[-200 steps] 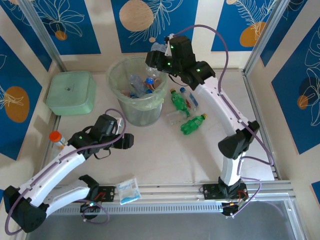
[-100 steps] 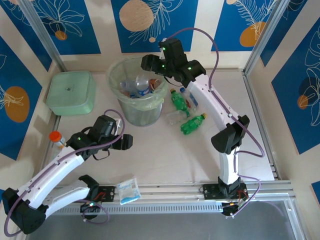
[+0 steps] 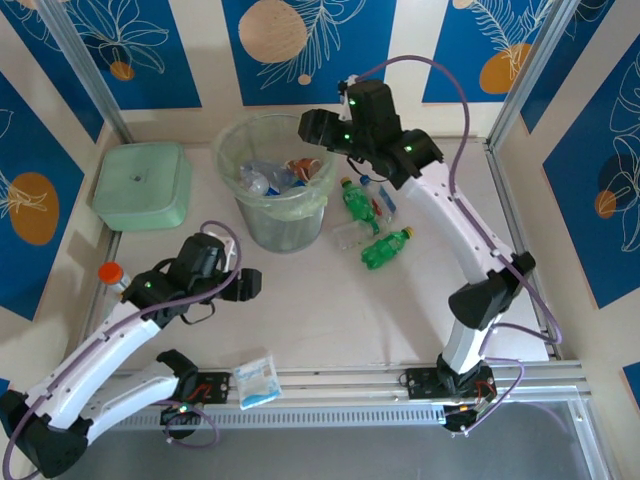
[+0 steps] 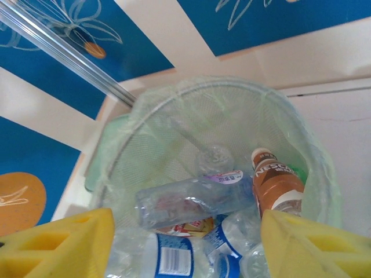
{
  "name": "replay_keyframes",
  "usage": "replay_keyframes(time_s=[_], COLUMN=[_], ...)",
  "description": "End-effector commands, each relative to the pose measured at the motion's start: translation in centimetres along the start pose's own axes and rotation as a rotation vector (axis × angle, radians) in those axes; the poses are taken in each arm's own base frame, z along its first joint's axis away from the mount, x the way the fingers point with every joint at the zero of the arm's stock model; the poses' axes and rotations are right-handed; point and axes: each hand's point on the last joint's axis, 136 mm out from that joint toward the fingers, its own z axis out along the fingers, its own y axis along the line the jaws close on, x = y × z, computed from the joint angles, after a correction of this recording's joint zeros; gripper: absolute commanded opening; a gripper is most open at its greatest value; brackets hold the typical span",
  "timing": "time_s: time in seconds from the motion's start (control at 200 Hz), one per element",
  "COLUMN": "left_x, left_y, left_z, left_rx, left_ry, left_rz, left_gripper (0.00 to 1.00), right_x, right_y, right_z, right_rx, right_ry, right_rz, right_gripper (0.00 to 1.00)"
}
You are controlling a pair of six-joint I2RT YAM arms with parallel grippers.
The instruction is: Put the plastic bottles in the bin
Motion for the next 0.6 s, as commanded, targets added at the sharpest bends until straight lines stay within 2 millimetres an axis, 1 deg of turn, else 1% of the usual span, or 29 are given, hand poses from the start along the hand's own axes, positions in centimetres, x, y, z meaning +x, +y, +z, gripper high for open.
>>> replay_keyframes(time_s=[0.0, 0.09, 0.135, 0.22, 0.275, 0.33, 0.395, 0.445, 0.525, 0.595], left_x=[-0.5, -0.9, -1.0, -1.1, -1.3, -1.6, -1.9, -2.2, -2.6, -2.8], left_y=[-0.3, -1.0, -1.3, -2.1, -2.9, -4.0, -5.3, -6.4, -8.1, -9.5], left_z=[-1.4, -1.9, -2.1, -2.3, -2.4, -2.4, -2.3, -2.2, -1.7, -1.0], left_rx=[0.016, 0.045, 0.048, 0.055, 0.071, 0.094, 0.114, 0.130, 0.152, 0.167], left_ry=[-0.033, -0.040, -0.042, -0.049, -0.058, -0.070, -0.078, -0.086, -0.090, -0.086], left_rz=[-0.006, 0.005, 0.017, 0.060, 0.091, 0.129, 0.179, 0.217, 0.273, 0.320], left_gripper=[0.78, 0.77, 0.77, 0.77, 0.78, 0.79, 0.80, 0.81, 0.82, 0.83], right_x=[-0.4, 0.2, 0.4, 1.0, 1.4, 2.0, 3.0, 4.2, 6.2, 7.9], right_y=[0.4, -0.3, -0.8, -2.6, -4.3, -6.6, -9.9, -12.6, -16.3, -18.9], right_z=[-1.2, -1.8, -2.5, -4.1, -5.4, -6.8, -8.6, -9.6, -11.2, -12.5], right_rx=[-0.003, 0.016, 0.025, 0.076, 0.130, 0.204, 0.300, 0.354, 0.413, 0.462], right_ry=[-0.024, -0.022, -0.031, -0.040, -0.048, -0.047, -0.037, -0.019, 0.006, 0.023], right_rz=[-0.001, 0.011, 0.021, 0.044, 0.057, 0.081, 0.136, 0.196, 0.288, 0.340], right_gripper=[0.63, 0.63, 0.63, 0.63, 0.64, 0.65, 0.65, 0.65, 0.65, 0.66])
